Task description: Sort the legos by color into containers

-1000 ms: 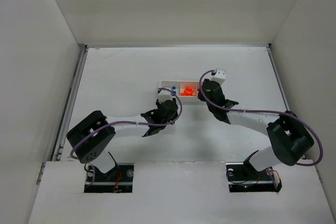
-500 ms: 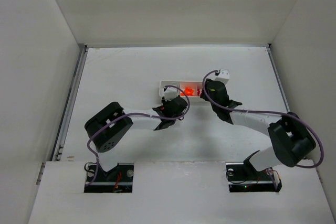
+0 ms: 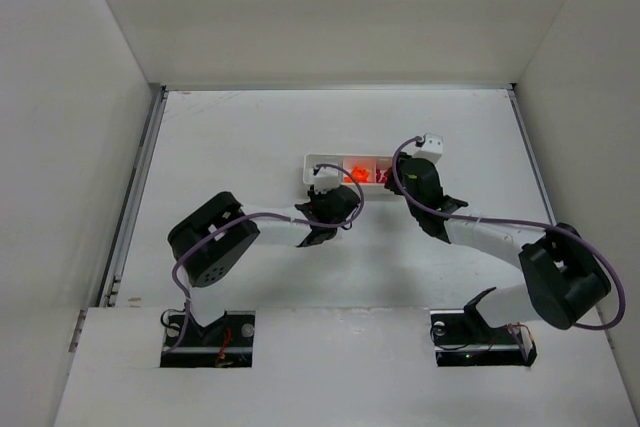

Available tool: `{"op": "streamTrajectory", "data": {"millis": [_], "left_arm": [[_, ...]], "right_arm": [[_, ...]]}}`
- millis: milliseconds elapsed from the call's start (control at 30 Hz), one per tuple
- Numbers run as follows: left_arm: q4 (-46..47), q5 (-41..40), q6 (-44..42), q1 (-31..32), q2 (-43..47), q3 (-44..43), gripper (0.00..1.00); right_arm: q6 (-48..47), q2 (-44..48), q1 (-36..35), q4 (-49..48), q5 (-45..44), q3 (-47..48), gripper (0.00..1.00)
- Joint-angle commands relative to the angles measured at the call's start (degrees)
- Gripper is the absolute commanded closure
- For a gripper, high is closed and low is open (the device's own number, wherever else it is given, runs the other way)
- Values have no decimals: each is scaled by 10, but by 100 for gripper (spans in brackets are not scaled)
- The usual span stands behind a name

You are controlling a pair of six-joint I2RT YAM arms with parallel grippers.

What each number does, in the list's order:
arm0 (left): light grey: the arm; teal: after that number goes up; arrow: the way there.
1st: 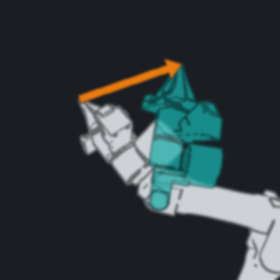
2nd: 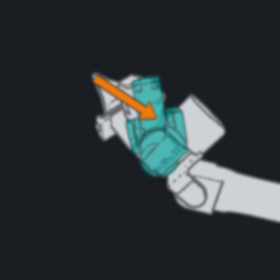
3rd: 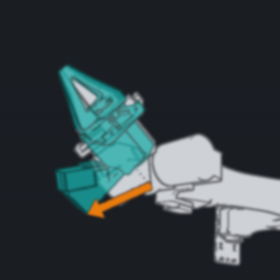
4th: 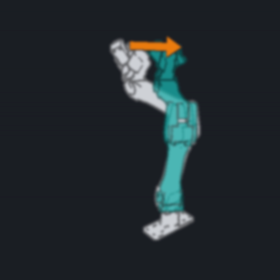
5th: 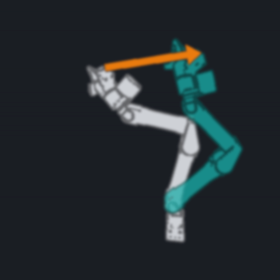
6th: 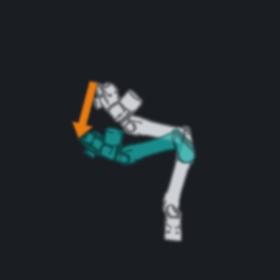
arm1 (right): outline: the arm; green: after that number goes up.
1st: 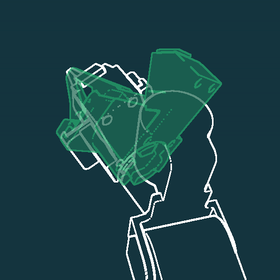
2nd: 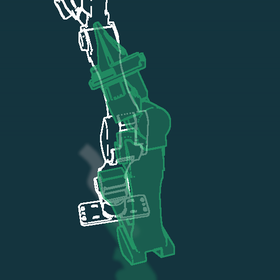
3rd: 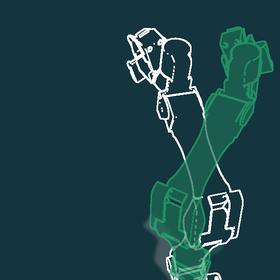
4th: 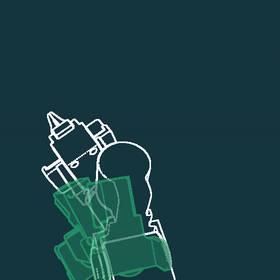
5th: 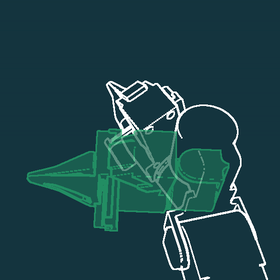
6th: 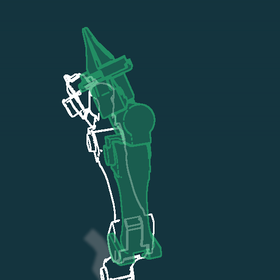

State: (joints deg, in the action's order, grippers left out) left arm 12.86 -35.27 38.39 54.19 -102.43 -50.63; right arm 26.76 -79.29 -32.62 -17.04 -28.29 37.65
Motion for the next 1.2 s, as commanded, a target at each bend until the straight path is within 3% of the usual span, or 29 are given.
{"op": "streamTrajectory", "data": {"millis": [0, 300, 433, 600, 967, 1167], "left_arm": [[-6, -14, -24, -15, -18, -30, 74], [26, 15, -54, -29, -43, -33, 68], [38, 20, -64, -28, -51, -33, 70], [45, 20, -75, -25, -48, -30, 81], [23, 13, -59, 20, 102, 45, 89], [10, 34, -75, -16, 155, 10, 89]], "right_arm": [[-2, 18, 2, -28, 4, -3, 50], [-3, 17, 1, -34, 8, -3, 50], [-2, 12, 1, -35, 8, -1, 50], [-2, 12, 1, -35, 8, -1, 50], [-2, 27, 1, -35, 8, -10, 50], [-6, 33, 0, -35, 8, -12, 54]]}}
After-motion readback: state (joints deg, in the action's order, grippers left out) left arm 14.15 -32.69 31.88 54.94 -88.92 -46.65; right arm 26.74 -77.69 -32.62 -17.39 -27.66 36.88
